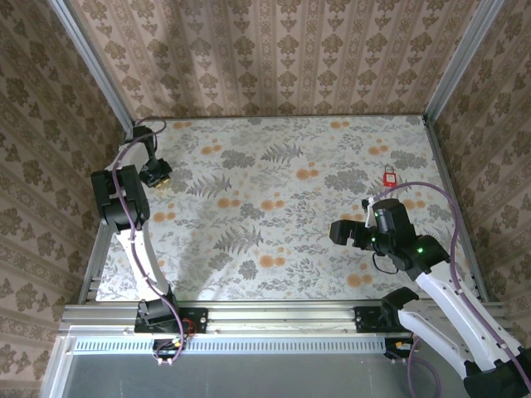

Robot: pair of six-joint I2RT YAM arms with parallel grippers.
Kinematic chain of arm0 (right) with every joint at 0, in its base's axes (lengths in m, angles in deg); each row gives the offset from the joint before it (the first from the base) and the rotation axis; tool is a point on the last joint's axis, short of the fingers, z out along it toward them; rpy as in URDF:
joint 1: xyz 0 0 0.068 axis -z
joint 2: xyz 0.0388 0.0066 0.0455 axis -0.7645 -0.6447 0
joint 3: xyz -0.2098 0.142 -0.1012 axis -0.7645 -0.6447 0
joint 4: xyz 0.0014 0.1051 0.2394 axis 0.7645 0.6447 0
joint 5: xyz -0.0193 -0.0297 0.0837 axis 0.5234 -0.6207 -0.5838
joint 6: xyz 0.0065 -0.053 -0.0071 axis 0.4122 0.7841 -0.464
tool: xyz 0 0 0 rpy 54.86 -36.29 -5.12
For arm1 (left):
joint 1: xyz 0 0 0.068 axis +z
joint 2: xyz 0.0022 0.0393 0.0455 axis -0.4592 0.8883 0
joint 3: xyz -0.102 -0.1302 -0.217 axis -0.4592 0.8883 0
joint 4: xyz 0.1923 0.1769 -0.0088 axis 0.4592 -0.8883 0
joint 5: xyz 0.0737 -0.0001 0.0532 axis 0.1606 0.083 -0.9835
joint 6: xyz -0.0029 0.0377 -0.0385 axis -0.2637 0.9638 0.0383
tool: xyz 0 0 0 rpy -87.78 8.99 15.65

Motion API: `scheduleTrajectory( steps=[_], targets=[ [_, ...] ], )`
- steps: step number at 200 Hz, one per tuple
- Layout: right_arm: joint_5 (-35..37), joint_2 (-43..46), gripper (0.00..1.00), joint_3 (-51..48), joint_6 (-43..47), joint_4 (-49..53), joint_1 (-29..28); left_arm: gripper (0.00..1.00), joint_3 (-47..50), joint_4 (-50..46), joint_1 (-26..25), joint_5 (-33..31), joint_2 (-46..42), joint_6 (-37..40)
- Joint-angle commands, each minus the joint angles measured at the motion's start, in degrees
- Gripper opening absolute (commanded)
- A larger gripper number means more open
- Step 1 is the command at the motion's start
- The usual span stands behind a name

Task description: Unlock with the key

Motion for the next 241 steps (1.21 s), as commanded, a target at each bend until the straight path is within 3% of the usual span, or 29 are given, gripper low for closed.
scheduleTrajectory(
  steps=[1,85,128,148,159,193,241],
  targets=[
    [-1.0,-0.2,1.00,0.1,-0.4,-1.5,-0.5,0.14,3.6,5.8,-1.7,8.8,-0.1,2.8],
    [-1.2,-1.5,1.00,0.2,-0.1,-2.8,-0.6,0.00,11.3,12.9,-4.4,12.4,-8.0,5.3],
    [-1.7,-1.9,1.00,-0.1,0.0,-3.4,-0.6,0.00,16.6,16.1,-4.0,12.0,-14.1,4.3],
    [-2.1,-1.6,1.00,0.0,0.3,-2.9,-0.6,0.34,19.0,18.0,-1.3,12.7,-15.8,0.9],
    [-2.1,-1.4,1.00,0.0,0.4,-2.6,-0.6,0.44,19.5,18.4,0.3,13.8,-16.0,-0.5],
    [-2.3,-0.7,1.00,-1.0,0.1,-2.9,-0.6,0.53,20.8,21.0,5.2,17.4,-15.5,-5.7],
    [-2.5,-0.5,1.00,-2.0,0.1,-3.3,-0.6,0.55,14.7,15.9,6.3,16.0,-10.5,-6.4]
  ],
)
